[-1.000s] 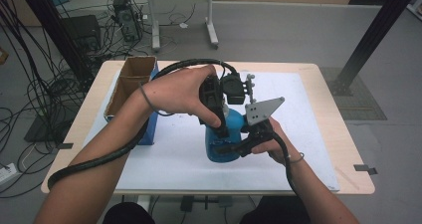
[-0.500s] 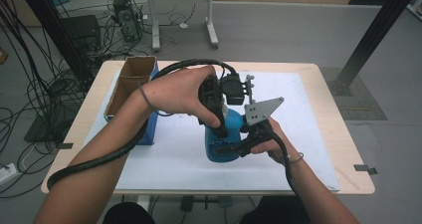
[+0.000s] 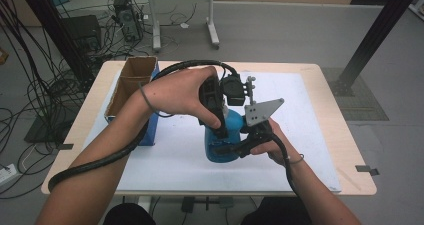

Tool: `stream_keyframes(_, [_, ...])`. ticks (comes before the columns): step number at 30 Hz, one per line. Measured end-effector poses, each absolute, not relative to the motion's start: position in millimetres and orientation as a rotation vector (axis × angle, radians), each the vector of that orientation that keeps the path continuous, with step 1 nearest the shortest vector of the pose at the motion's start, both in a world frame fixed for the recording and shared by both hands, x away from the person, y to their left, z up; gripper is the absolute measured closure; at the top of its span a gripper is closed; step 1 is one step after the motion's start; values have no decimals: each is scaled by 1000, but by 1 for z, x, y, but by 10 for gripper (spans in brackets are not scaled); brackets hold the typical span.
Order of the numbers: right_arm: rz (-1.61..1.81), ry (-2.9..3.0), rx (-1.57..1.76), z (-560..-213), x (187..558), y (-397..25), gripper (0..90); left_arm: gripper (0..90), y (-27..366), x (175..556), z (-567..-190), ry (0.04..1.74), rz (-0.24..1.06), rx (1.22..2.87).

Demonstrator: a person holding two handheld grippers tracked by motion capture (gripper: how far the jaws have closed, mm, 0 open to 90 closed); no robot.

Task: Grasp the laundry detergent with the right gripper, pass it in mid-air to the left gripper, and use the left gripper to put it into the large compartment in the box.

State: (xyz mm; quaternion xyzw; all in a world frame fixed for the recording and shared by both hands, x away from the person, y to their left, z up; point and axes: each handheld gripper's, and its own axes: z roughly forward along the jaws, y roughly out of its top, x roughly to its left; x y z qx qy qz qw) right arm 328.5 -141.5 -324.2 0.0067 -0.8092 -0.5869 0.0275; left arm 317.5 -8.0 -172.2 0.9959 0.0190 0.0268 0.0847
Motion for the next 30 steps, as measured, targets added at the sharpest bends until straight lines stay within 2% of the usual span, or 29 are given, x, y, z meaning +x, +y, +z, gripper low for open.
stream_keyframes(15, [-1831, -2510, 14, -323, 327, -137, 409, 380, -6, 314, -171, 24, 104, 2986])
stream_keyframes(16, [-1845, -2508, -3, -322, 327, -137, 362, 379, -6, 314, -171, 24, 102, 2986])
stream_keyframes(21, [-1845, -2496, -40, -323, 328, -139, 307, 379, -6, 311, -171, 13, 122, 2990])
stream_keyframes(30, [-1837, -2464, -75, -323, 327, -141, 111, 379, -8, 313, -172, 47, 121, 2990])
